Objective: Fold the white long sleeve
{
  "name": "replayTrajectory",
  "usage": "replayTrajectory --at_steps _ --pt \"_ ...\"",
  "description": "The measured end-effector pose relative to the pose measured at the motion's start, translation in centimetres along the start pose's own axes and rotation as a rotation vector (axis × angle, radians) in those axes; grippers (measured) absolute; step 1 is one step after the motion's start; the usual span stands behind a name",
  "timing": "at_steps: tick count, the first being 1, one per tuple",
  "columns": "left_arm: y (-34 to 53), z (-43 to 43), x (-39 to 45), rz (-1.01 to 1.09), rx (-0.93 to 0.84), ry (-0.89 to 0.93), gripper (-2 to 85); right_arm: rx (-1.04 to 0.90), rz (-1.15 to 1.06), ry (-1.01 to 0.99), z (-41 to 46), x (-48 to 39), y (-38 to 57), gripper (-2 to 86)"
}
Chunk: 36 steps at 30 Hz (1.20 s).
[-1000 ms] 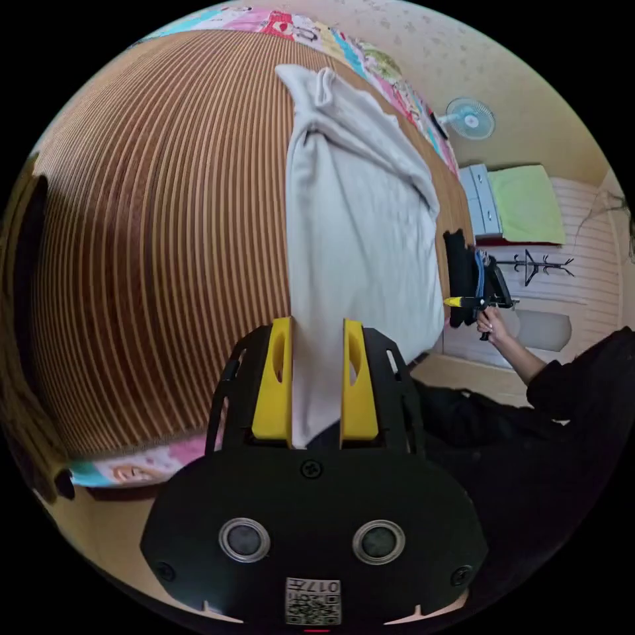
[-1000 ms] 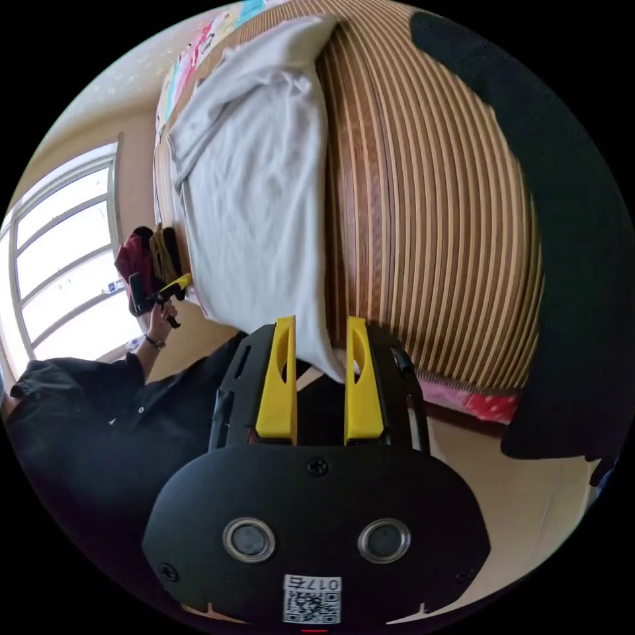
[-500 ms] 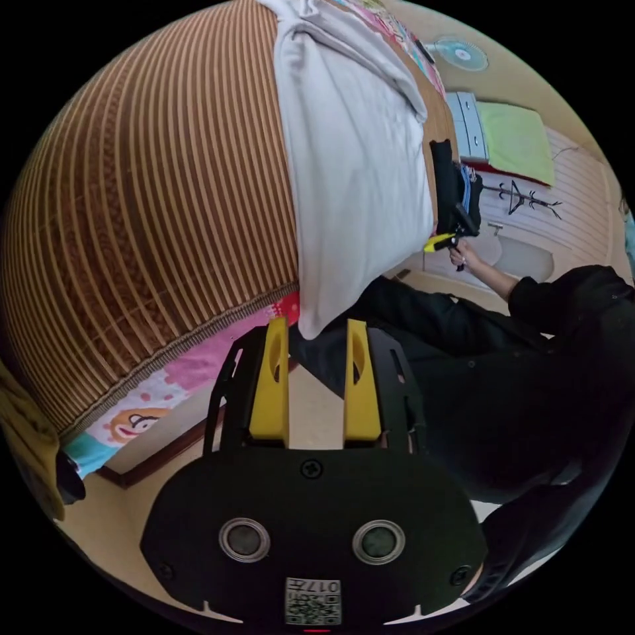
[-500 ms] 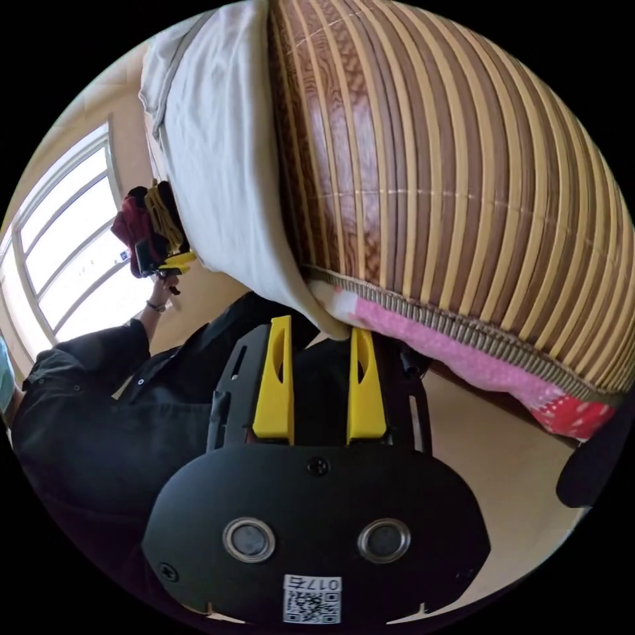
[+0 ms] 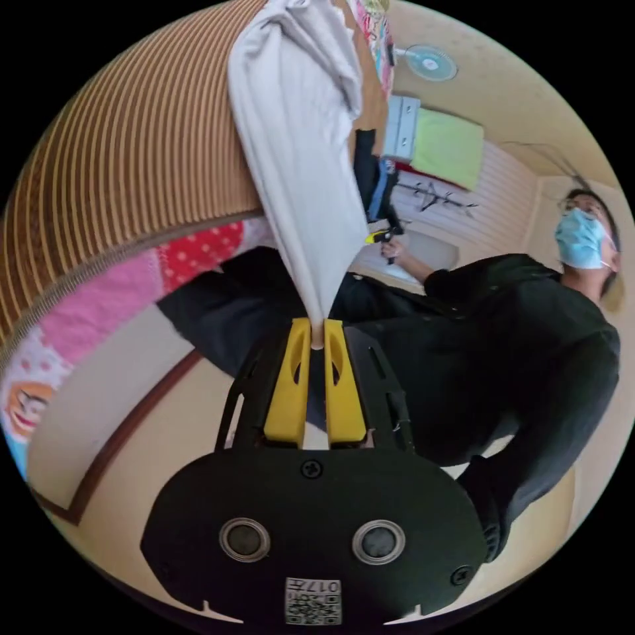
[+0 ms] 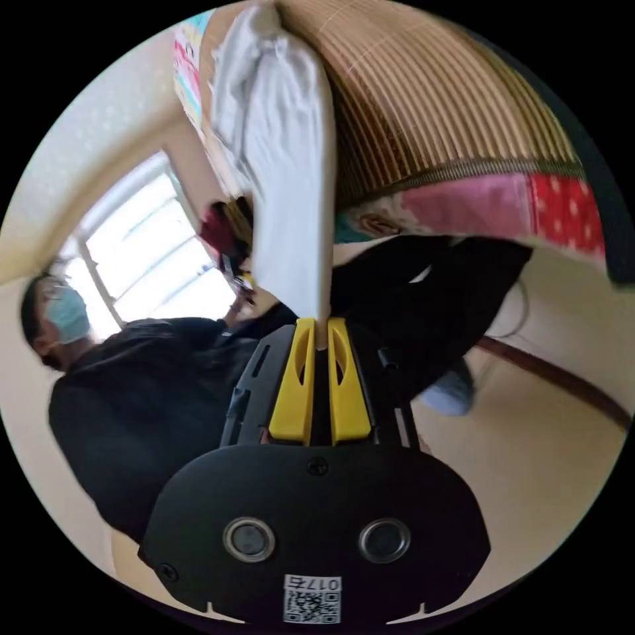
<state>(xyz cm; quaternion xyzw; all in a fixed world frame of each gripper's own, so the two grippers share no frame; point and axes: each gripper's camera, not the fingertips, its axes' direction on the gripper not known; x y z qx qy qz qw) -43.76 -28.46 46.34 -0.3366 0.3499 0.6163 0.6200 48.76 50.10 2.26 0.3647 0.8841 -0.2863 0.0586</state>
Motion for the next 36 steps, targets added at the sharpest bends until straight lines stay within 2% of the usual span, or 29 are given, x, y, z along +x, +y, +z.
replayTrajectory --at_steps 1,2,4,5,7,10,15,19,23,25,27,28,29,31,33,36 --pt "1.6 -0.4 0.4 0.027 0.094 0.139 4.2 0.127 -0.029 -0.219 -1.5 0.0 2.7 2.5" --pt "2.2 -0.8 0.5 0.043 0.151 0.201 4.2 0.260 -0.077 -0.397 -2.5 -0.3 4.7 2.3" --pt "2.9 -2.6 1.1 0.145 0.400 0.370 4.2 0.415 -0.181 -0.579 -3.3 -1.4 5.6 2.0" --pt "2.6 -3.1 1.2 0.177 0.447 0.397 4.2 0.480 -0.255 -0.652 -3.6 -2.4 4.8 1.9" --pt "-0.8 -4.9 1.6 0.281 0.582 0.444 4.3 0.543 -0.339 -0.696 -4.3 -4.0 1.7 1.8" --pt "-6.6 -7.4 1.5 0.382 0.716 0.409 4.3 0.644 -0.417 -0.722 -6.0 -5.8 -5.0 1.8" --pt "-13.5 -10.1 -1.3 0.367 0.912 0.370 4.3 0.733 -0.392 -0.715 -8.0 -7.8 -16.2 1.7" --pt "-19.1 -12.1 -2.9 0.331 1.014 0.319 4.3 0.718 -0.390 -0.609 -9.7 -9.7 -24.7 1.7" --pt "-23.9 -13.0 -4.8 0.174 1.015 0.175 5.0 0.731 -0.218 -0.385 -10.5 -9.2 -31.5 1.7" --pt "-25.0 -13.0 -5.4 0.176 1.034 0.123 8.1 0.761 -0.185 -0.290 -10.1 -9.6 -32.5 1.9" --pt "-24.1 -12.8 -5.3 0.200 1.067 0.106 11.8 0.815 -0.278 -0.182 -9.5 -11.4 -31.8 1.8" --pt "-23.0 -12.3 -4.8 0.191 1.077 0.029 13.2 0.835 -0.285 -0.070 -8.8 -12.9 -31.0 1.6" --pt "-22.5 -11.9 -4.6 0.176 1.073 -0.022 13.9 0.859 -0.261 0.072 -7.6 -14.5 -29.9 1.5" --pt "-21.0 -8.5 -4.1 0.089 1.019 -0.259 16.5 0.874 -0.272 0.258 -4.6 -17.0 -28.5 1.3" --pt "-20.9 -5.5 -4.9 0.023 0.945 -0.321 18.1 0.813 -0.337 0.370 -0.2 -18.9 -28.1 1.0" --pt "-21.3 -1.4 -5.6 0.056 0.882 -0.277 17.9 0.651 -0.444 0.478 8.7 -20.4 -29.3 0.8"
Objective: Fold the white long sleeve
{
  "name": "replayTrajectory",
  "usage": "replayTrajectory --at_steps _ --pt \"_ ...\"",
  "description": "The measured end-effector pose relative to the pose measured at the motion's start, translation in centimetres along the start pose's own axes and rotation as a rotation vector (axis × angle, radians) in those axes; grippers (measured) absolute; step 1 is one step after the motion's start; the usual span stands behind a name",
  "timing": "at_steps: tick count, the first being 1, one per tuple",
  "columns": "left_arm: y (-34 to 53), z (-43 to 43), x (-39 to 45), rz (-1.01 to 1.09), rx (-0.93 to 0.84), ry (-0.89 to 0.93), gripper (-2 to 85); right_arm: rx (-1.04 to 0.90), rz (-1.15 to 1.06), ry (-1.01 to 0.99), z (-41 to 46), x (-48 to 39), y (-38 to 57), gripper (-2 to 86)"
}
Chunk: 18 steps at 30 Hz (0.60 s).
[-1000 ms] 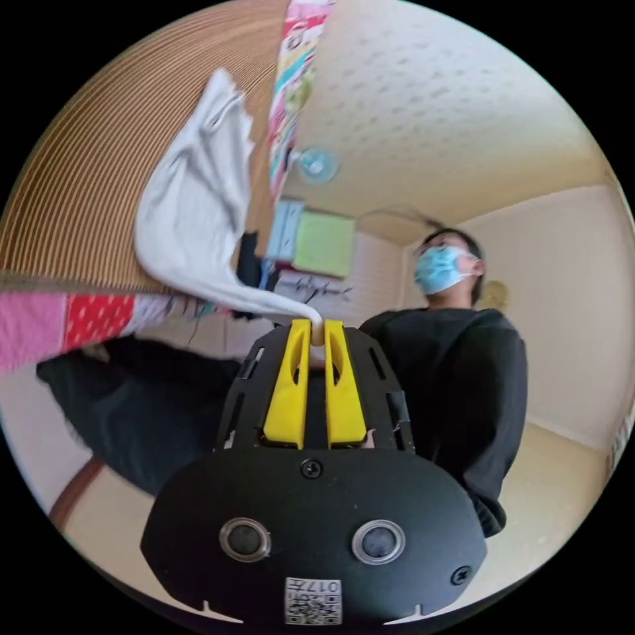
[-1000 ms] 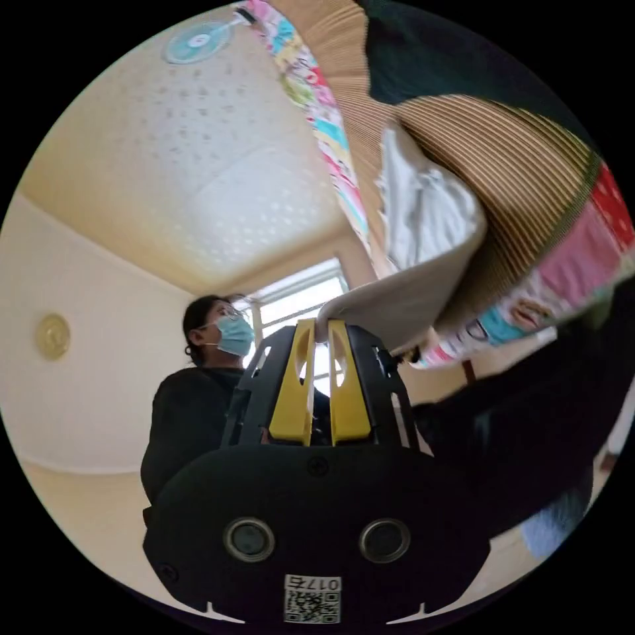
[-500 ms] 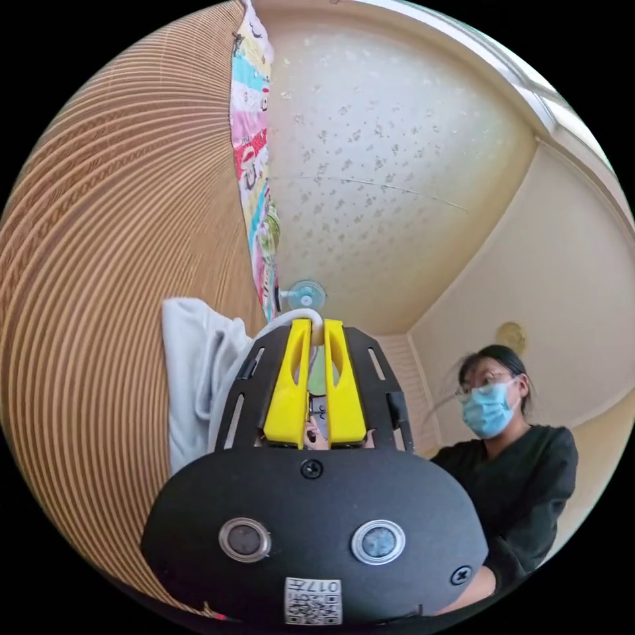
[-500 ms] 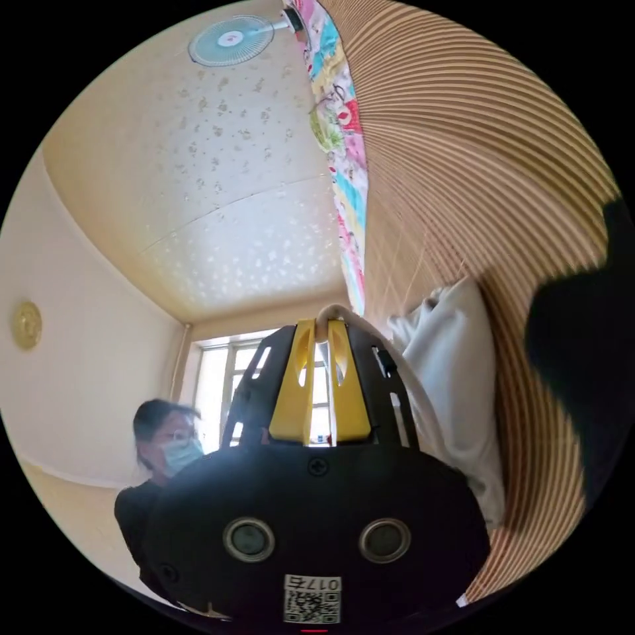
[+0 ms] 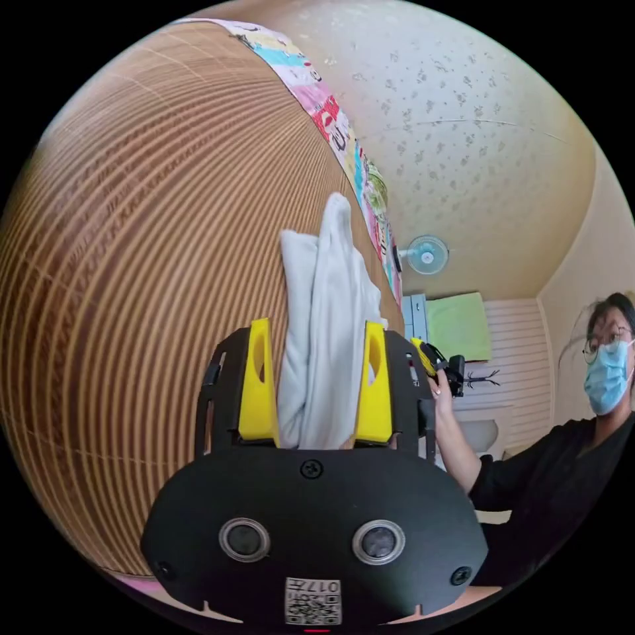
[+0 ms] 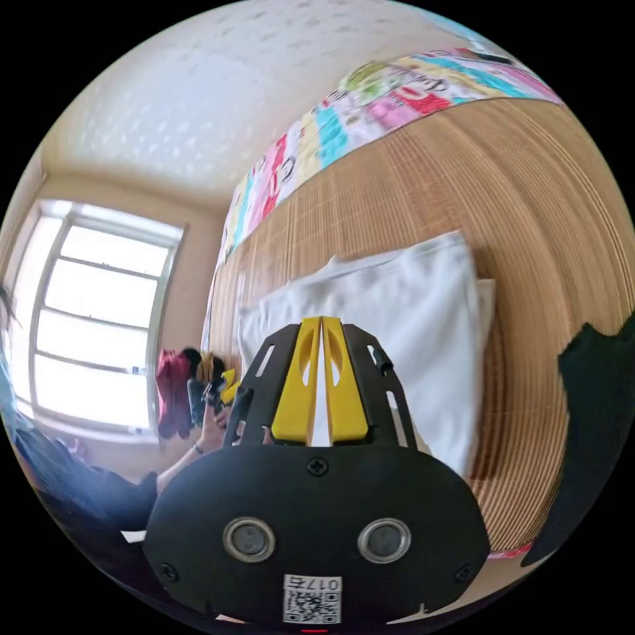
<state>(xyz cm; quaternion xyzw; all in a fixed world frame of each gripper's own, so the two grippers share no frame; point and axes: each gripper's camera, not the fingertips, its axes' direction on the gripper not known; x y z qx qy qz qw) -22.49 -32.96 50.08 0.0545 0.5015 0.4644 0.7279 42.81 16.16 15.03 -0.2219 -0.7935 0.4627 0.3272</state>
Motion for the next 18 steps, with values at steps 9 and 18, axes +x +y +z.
replayTrajectory --at_steps 9,18 --pt "1.5 3.0 8.7 0.097 -0.051 -0.169 6.3 -0.262 -0.265 0.085 14.7 0.9 3.2 0.5" --pt "5.2 17.7 33.1 0.477 -0.165 -0.154 5.2 -0.083 -0.022 0.044 -3.0 13.2 7.0 0.9"
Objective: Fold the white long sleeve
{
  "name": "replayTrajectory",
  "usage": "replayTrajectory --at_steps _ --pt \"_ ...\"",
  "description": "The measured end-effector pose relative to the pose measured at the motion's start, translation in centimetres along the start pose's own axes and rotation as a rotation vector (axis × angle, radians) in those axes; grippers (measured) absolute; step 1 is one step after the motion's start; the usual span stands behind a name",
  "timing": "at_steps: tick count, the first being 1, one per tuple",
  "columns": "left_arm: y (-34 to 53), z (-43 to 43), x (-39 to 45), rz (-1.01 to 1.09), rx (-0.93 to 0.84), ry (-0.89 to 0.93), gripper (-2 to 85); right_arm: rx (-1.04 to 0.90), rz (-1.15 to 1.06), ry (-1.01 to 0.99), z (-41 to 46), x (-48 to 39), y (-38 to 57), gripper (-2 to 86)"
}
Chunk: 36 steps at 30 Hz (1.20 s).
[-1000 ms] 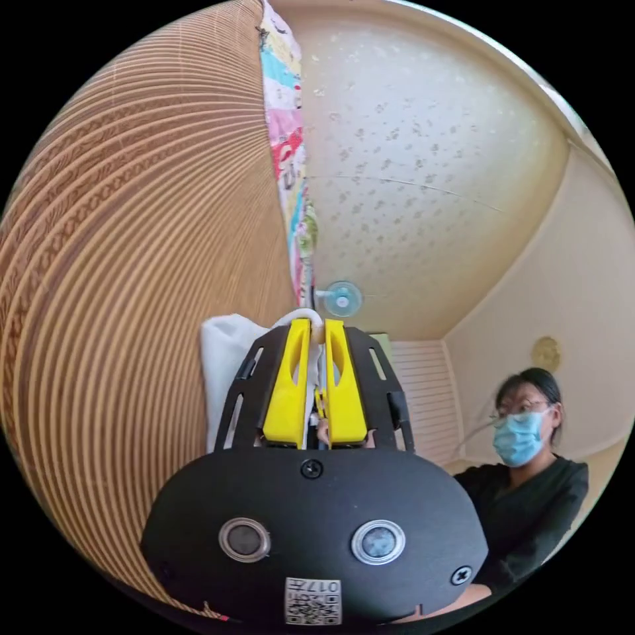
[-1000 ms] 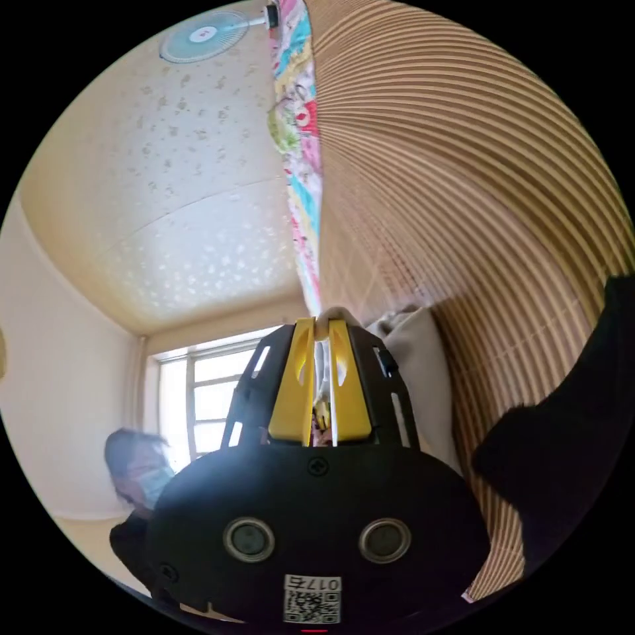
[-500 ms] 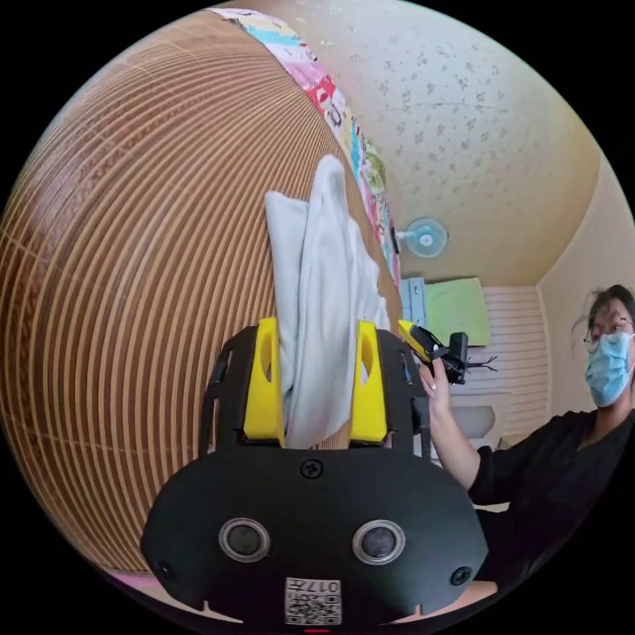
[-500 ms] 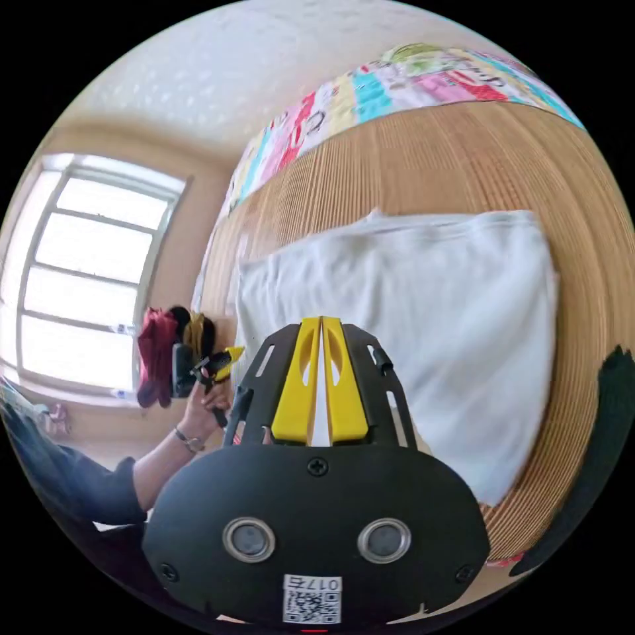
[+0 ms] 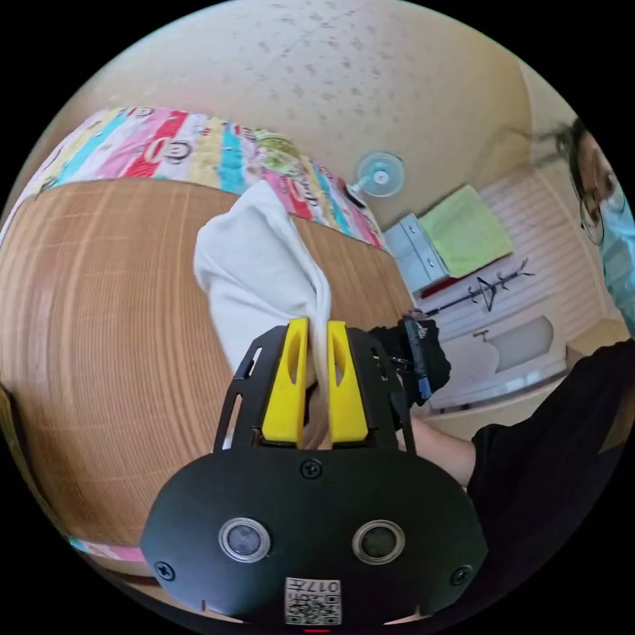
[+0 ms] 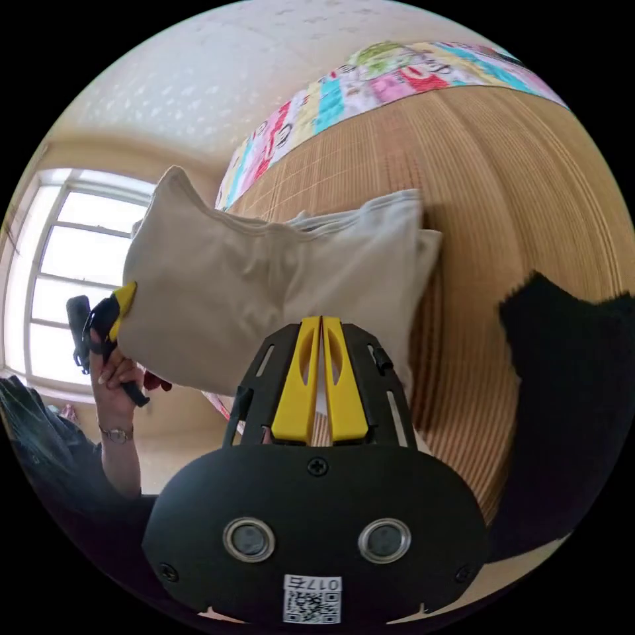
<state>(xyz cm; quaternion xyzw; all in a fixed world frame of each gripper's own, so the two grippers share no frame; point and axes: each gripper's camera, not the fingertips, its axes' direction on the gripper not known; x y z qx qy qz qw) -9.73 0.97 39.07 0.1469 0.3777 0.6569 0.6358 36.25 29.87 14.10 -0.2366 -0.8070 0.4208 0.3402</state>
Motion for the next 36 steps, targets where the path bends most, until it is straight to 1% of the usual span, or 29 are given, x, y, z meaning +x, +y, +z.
replayTrajectory --at_steps 2,3,4,5,6,7,8,10,11,13,15,17,18,20,22,26,29,30,32,34,35,36 --pt "-0.4 5.1 3.1 0.016 -0.043 0.084 5.4 0.106 0.111 0.007 -5.2 5.0 1.9 1.3" --pt "-0.3 8.7 4.5 -0.001 -0.079 0.165 5.6 0.132 0.133 0.009 -6.3 6.3 2.3 1.5" --pt "0.2 11.9 5.5 -0.009 -0.098 0.291 5.1 0.181 0.173 0.018 -8.3 8.6 3.1 1.9" --pt "0.5 13.2 6.0 0.003 -0.096 0.377 4.4 0.218 0.203 0.011 -9.7 10.9 3.6 2.5" --pt "1.0 15.0 6.6 0.029 -0.085 0.518 3.8 0.229 0.212 -0.009 -10.2 12.0 3.7 2.8" --pt "1.5 16.0 6.8 0.013 -0.075 0.543 3.8 0.241 0.209 -0.077 -10.9 13.9 3.6 4.2" --pt "1.7 16.2 6.6 -0.006 -0.069 0.511 4.9 0.240 0.181 -0.163 -11.2 15.4 3.2 6.3" --pt "2.7 15.3 4.7 -0.089 -0.009 0.301 9.6 0.200 0.145 -0.272 -10.5 17.1 2.2 10.2" --pt "2.9 14.9 4.0 -0.107 0.011 0.248 10.8 0.145 0.132 -0.319 -9.3 18.1 1.3 12.7" --pt "3.8 13.5 0.6 -0.185 0.054 0.040 13.5 0.050 0.121 -0.325 -7.0 19.0 0.0 15.2" --pt "4.2 13.7 -2.3 -0.259 0.021 -0.066 16.3 -0.043 0.107 -0.300 -4.5 19.5 -1.3 16.6" --pt "4.3 15.0 -5.1 -0.308 -0.030 -0.070 17.8 -0.115 0.064 -0.282 -1.4 19.4 -2.6 16.5" --pt "4.3 16.5 -6.6 -0.317 -0.073 -0.027 18.0 -0.132 0.058 -0.273 -0.7 19.3 -2.9 16.3" --pt "4.2 17.9 -7.8 -0.300 -0.112 -0.006 16.6 -0.196 0.052 -0.209 2.5 19.1 -3.8 15.1" --pt "3.7 18.6 -8.4 -0.251 -0.156 -0.011 14.5 -0.187 0.065 -0.182 3.7 19.1 -4.0 14.3" --pt "4.3 18.3 -9.8 -0.261 -0.165 0.038 12.6 -0.154 0.061 -0.149 6.0 17.8 -3.8 12.7" --pt "5.7 15.3 -10.5 -0.259 -0.165 -0.043 12.4 -0.202 0.026 -0.141 10.4 14.2 -3.3 12.1" --pt "6.6 13.2 -11.1 -0.270 -0.153 -0.093 12.4 -0.211 0.022 -0.146 11.6 13.2 -3.2 12.1" --pt "8.2 9.3 -12.5 -0.306 -0.125 -0.159 12.4 -0.208 0.004 -0.191 16.7 8.8 -2.3 11.9" --pt "10.3 3.2 -15.1 -0.387 -0.099 -0.240 12.4 -0.201 -0.012 -0.228 21.1 4.9 -1.5 11.8" --pt "10.8 1.5 -15.7 -0.405 -0.091 -0.266 12.3 -0.210 -0.022 -0.256 24.5 2.0 -1.1 11.8" --pt "11.7 -1.9 -16.5 -0.417 -0.066 -0.326 12.3 -0.216 -0.026 -0.271 26.2 0.5 -1.0 11.8"
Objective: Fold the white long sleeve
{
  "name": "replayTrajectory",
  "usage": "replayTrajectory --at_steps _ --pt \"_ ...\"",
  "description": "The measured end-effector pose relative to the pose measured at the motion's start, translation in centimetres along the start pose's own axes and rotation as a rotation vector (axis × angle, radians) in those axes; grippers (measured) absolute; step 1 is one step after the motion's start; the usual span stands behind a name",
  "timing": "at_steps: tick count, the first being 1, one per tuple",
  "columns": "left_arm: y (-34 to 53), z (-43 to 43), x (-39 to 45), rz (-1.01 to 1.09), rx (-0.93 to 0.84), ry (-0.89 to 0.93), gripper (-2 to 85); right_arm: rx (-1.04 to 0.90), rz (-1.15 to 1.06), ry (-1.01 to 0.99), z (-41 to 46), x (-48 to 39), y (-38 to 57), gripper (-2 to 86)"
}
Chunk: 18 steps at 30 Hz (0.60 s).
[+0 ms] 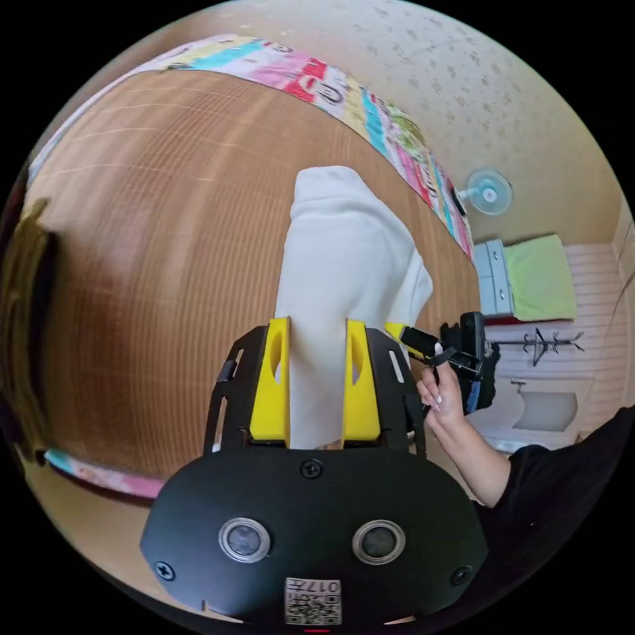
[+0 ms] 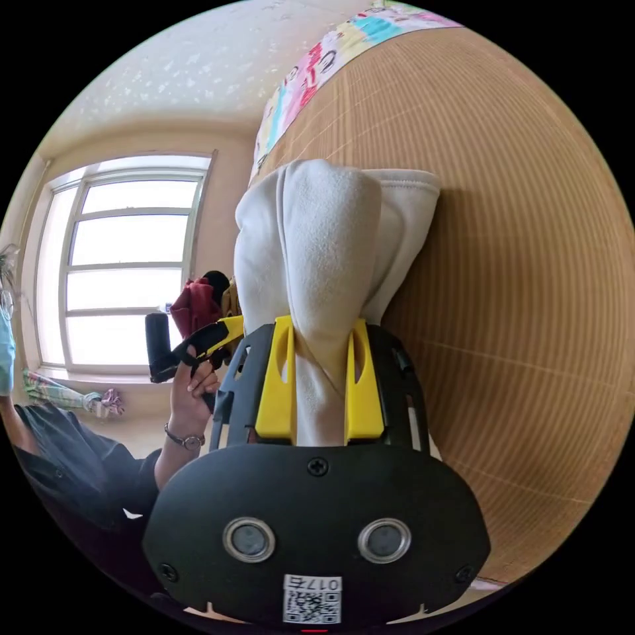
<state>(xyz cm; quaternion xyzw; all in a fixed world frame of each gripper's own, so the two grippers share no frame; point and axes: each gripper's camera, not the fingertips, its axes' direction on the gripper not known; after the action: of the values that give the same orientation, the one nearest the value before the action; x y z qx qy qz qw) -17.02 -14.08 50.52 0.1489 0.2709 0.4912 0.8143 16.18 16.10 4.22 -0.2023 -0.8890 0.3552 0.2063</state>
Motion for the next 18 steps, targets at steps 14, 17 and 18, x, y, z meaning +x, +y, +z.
replayTrajectory --at_steps 14,17,18 --pt "5.7 -11.4 -3.8 0.056 0.149 -0.052 10.0 -0.285 -0.053 0.009 20.8 -11.5 -7.0 8.0" --pt "5.8 -9.6 -0.5 0.115 0.084 0.022 9.9 -0.372 -0.015 0.086 15.7 -9.6 -5.8 7.2" --pt "5.7 -8.8 1.3 0.151 0.049 0.059 9.8 -0.401 -0.011 0.105 14.7 -9.2 -5.5 7.1"
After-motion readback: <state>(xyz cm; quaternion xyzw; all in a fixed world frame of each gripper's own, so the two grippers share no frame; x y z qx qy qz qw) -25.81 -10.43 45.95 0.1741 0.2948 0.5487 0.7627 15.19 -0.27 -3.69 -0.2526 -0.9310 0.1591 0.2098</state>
